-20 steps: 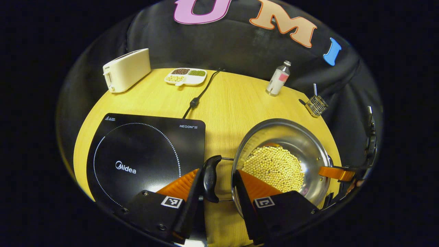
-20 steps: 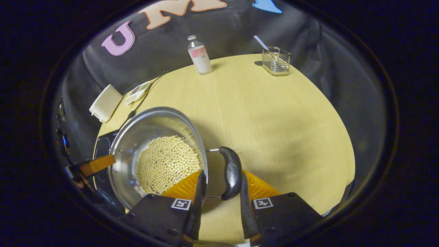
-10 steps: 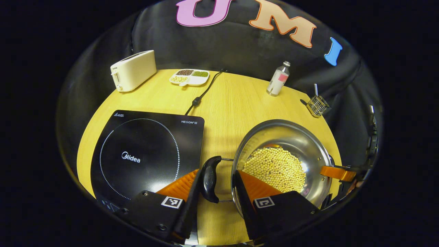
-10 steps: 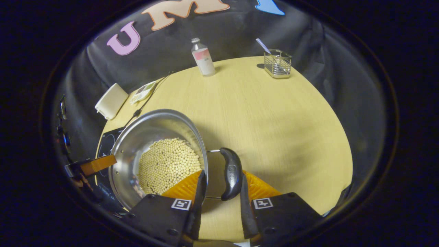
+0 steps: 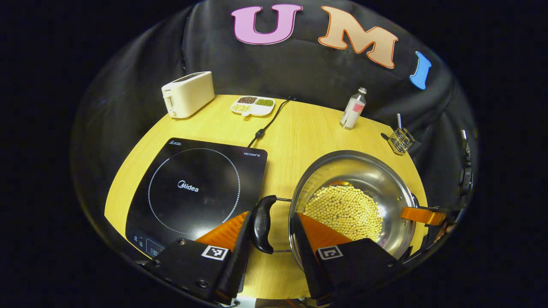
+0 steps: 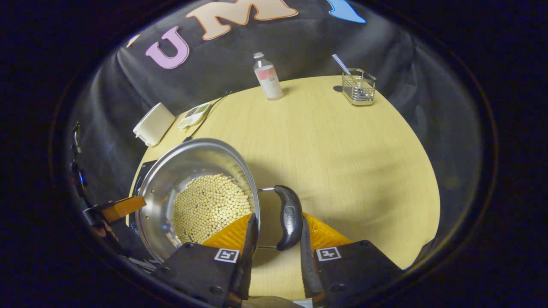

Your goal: First push the handle of the pot to place it horizontally, then grasp the pot with both hands and set it on the induction cooktop.

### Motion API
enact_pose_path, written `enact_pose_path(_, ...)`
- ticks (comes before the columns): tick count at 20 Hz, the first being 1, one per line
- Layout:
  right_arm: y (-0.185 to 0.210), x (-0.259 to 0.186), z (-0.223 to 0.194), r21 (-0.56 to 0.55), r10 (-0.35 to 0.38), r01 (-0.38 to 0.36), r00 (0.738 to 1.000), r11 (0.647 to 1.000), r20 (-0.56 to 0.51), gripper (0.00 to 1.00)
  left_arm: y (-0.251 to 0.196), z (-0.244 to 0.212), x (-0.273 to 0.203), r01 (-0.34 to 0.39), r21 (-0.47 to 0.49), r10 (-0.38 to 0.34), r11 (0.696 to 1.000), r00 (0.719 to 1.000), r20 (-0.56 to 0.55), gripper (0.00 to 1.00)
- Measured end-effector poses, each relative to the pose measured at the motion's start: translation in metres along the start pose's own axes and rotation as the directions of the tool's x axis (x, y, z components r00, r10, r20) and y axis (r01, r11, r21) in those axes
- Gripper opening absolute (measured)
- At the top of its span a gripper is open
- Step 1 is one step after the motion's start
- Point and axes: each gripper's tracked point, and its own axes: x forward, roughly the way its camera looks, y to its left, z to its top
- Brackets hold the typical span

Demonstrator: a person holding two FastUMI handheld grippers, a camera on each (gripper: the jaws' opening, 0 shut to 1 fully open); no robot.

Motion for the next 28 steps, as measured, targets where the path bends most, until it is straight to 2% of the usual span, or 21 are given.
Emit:
enact_pose_path(5,0.021,-0.002,0.008,-0.001,0.008,-0.008,1.0,1.0,0.023,0.44,0.017,0.013,-0.011,-0.005,0.01,0.004,1.0,1.0,0.029,0.64)
enact_pose_path(10,0.056,-0.003,0.019,0.003,-0.038,0.038,0.997,0.999,0.066,0.43,0.047,0.033,-0.001,0.052,0.014,-0.053,0.999,0.998,0.034,0.61)
enact_pose_path(11,0.066,-0.004,0.019,0.007,-0.048,0.047,0.996,0.999,0.071,0.5,0.056,0.037,0.001,0.062,0.021,-0.062,0.998,0.997,0.033,0.61)
enact_pose_path(12,0.078,-0.005,0.019,0.016,-0.058,0.057,0.996,0.998,0.072,0.44,0.066,0.043,0.002,0.072,0.029,-0.073,0.997,0.997,0.033,0.61)
enact_pose_path(13,0.089,-0.005,0.02,0.026,-0.068,0.066,0.995,0.997,0.077,0.43,0.076,0.049,0.005,0.084,0.036,-0.085,0.996,0.996,0.031,0.61)
enact_pose_path(20,0.168,0.009,0.016,0.068,-0.107,0.101,0.99,0.993,0.094,0.44,0.148,0.083,0.014,0.125,0.075,-0.128,0.989,0.991,0.033,0.61)
enact_pose_path(28,0.238,0.023,0.006,0.068,-0.104,0.097,0.989,0.993,0.101,0.44,0.22,0.094,0.014,0.123,0.071,-0.126,0.99,0.991,0.04,0.61)
